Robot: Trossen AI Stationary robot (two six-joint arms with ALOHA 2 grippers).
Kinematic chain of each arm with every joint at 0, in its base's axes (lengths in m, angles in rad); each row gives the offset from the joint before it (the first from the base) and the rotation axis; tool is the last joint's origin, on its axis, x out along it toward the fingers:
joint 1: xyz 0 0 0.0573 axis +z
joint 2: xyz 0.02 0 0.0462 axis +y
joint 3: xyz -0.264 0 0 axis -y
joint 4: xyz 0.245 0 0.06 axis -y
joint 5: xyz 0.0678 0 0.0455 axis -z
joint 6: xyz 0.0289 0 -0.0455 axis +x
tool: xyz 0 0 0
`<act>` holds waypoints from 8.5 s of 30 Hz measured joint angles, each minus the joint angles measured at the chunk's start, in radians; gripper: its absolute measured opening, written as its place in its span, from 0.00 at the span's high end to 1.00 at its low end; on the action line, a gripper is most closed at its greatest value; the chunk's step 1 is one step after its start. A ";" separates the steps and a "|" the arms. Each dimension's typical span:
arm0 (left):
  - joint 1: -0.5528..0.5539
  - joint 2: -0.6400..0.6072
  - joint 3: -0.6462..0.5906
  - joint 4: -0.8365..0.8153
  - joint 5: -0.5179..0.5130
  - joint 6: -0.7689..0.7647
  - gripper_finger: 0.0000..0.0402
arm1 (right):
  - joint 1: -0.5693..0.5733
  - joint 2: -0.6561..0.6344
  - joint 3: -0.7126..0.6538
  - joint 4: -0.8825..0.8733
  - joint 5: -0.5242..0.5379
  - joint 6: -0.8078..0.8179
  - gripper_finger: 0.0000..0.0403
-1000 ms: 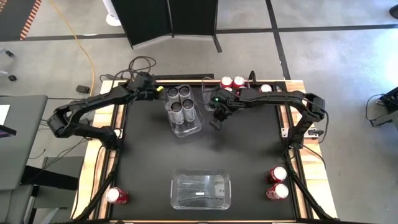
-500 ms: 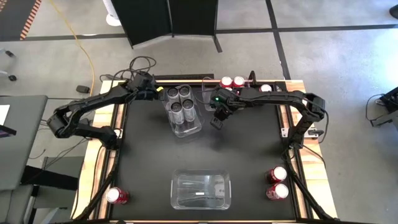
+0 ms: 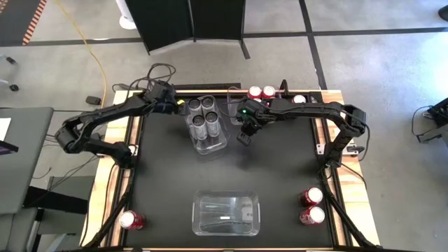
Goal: Sort soda cans
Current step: Adjust the top transparent bin
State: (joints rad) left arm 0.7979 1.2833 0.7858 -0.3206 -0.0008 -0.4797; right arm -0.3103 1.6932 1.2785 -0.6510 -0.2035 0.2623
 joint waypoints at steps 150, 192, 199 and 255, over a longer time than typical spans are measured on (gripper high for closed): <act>-0.275 -0.090 0.211 0.090 0.162 0.347 0.68 | 0.311 -0.023 0.018 -0.287 0.007 -0.301 0.54; -0.452 0.701 0.707 0.045 0.244 0.434 0.51 | 0.067 -0.571 0.018 -0.475 0.517 0.519 0.62; -0.451 0.699 0.707 0.018 0.149 0.447 0.68 | 0.067 -0.571 0.018 -0.487 0.517 0.516 0.66; -0.488 0.515 0.705 -0.288 -0.015 0.254 1.00 | -0.426 -0.174 -0.026 -0.410 0.057 -0.112 0.80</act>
State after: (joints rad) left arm 0.3103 1.7981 1.4912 -0.6083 -0.0160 -0.2259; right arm -0.7360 1.5193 1.2524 -1.0608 -0.1464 0.1501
